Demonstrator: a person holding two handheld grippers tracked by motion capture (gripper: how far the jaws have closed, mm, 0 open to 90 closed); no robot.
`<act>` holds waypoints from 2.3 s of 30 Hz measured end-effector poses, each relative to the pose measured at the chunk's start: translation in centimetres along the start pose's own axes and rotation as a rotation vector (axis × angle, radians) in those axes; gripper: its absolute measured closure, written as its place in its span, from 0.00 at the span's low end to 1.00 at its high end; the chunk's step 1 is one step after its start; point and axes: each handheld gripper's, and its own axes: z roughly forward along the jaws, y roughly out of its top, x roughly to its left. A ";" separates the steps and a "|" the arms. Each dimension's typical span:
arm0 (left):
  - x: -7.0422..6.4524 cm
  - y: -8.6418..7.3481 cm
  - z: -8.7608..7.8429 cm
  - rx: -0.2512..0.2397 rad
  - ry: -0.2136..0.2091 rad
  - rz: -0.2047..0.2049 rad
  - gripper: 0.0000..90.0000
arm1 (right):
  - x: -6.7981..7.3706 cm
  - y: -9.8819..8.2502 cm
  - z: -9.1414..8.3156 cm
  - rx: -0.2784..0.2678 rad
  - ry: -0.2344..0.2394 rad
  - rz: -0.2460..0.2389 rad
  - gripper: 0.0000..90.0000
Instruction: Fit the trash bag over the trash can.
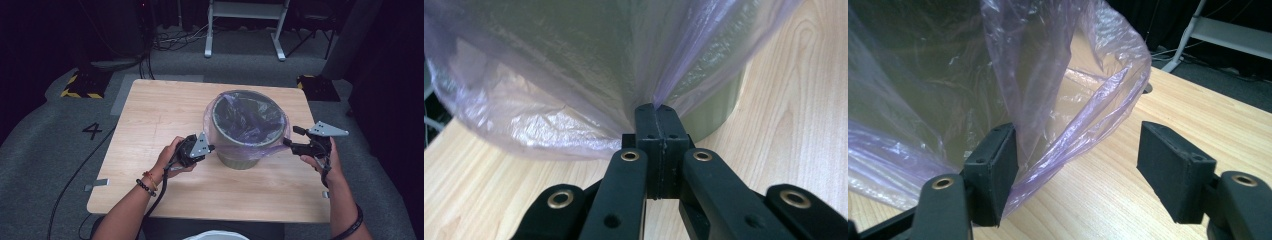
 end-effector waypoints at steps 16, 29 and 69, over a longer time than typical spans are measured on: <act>2.1 -1.5 -4.7 -0.188 -0.014 -0.267 0.21 | -0.1 1.8 -2.5 -0.137 0.026 0.011 0.29; 2.1 -5.1 -6.2 -0.066 -0.025 -0.284 0.17 | 1.7 5.6 -3.0 -0.182 0.059 -0.036 0.29; 0.0 -12.3 -2.9 0.166 -0.072 -0.369 0.16 | 6.3 9.8 -0.3 -0.061 0.105 -0.197 0.29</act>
